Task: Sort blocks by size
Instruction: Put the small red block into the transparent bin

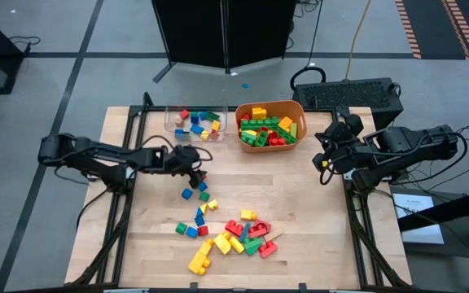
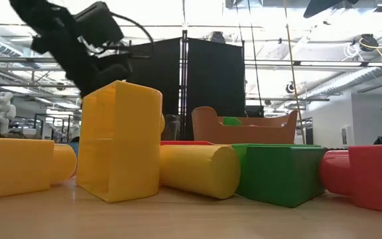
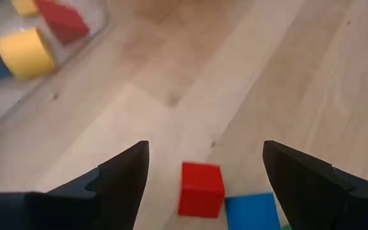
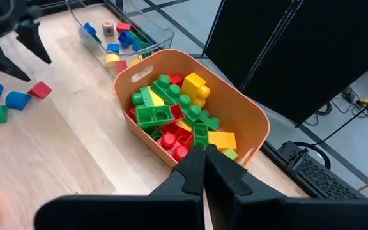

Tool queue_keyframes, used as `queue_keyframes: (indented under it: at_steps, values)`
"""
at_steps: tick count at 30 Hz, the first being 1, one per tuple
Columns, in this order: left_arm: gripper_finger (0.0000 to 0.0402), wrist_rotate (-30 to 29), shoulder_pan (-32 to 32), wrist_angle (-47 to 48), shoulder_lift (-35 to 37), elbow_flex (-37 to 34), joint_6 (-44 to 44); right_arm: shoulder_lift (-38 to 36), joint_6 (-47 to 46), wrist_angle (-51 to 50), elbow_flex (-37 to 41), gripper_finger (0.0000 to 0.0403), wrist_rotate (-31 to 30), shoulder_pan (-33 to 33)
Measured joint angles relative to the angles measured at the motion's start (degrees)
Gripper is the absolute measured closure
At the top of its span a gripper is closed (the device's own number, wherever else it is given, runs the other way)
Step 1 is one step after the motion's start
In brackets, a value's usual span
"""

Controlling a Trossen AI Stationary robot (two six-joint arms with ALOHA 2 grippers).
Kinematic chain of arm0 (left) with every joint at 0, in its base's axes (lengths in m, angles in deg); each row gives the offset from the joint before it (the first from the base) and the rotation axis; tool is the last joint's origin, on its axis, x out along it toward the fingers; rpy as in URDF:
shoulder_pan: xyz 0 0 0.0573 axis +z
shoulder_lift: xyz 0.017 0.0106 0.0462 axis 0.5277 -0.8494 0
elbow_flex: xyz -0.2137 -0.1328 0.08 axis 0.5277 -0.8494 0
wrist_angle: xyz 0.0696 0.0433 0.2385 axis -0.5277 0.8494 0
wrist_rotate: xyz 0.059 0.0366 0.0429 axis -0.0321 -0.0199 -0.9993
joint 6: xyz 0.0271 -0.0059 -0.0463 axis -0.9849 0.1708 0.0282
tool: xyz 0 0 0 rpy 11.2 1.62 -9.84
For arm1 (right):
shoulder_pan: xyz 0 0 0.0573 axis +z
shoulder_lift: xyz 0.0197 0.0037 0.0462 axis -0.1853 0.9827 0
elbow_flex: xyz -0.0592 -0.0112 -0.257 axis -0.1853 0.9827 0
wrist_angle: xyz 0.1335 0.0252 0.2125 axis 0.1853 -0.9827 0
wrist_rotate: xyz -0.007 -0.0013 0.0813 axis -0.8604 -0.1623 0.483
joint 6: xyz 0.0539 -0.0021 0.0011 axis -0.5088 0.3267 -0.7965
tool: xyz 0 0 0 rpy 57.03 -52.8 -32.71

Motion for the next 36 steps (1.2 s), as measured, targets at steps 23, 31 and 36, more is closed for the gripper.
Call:
queue_keyframes:
  at_steps: [23,31,36]
  values:
    - [0.0094,-12.41,-8.05,-11.34,-3.07,-8.11,6.70,0.02,-0.20,0.04,0.00,0.0399,-0.13,-0.02]
    - [0.0094,-14.36,-8.91,-18.58,-13.68,-7.86,7.30,0.00,-0.26,0.04,0.00,0.0399,-0.15,-0.02]
    - [0.0096,-13.75,-8.88,-22.93,-19.25,-7.70,8.72,0.00,-0.30,0.04,0.00,0.0399,-0.15,-0.02]
